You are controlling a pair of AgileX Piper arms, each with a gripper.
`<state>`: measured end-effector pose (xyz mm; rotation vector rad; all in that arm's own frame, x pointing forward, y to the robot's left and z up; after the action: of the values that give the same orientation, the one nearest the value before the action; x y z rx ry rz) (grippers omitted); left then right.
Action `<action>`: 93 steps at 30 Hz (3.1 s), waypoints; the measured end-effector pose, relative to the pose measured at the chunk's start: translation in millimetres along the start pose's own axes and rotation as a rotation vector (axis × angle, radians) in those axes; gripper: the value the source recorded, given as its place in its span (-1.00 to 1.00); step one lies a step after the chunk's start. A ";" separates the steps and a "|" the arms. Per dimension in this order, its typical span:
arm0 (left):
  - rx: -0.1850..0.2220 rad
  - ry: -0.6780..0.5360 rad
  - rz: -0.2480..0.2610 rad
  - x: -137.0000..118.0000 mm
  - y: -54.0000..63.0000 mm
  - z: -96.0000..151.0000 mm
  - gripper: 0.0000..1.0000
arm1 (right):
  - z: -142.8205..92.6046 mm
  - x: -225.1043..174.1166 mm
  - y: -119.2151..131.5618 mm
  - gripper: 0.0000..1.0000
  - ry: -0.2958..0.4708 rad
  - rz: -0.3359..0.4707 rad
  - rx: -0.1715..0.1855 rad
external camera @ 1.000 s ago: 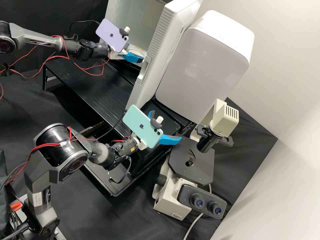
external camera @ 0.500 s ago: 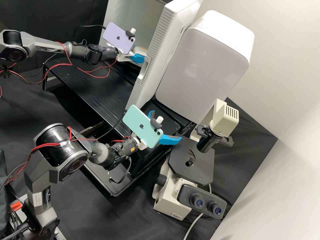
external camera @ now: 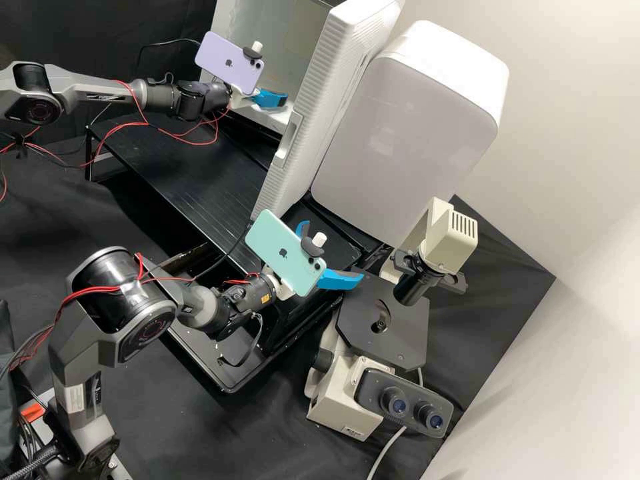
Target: Place the petri dish in the incubator
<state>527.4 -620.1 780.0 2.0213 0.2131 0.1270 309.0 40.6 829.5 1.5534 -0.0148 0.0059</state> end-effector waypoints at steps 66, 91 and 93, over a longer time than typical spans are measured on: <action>0.114 -0.032 -0.033 -23.7 -10.6 9.9 1.00 | 0.0 0.0 0.0 1.00 0.000 0.000 0.000; 0.179 -0.255 0.185 -114.2 -4.4 9.8 1.00 | 0.0 0.0 0.0 1.00 0.000 0.000 0.000; 0.172 -0.291 0.213 -127.2 -2.9 9.7 1.00 | 0.0 0.0 0.0 1.00 0.000 0.000 0.000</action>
<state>404.4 -653.5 773.6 2.2010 -0.1822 -0.0550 309.0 40.6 829.5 1.5534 -0.0148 0.0059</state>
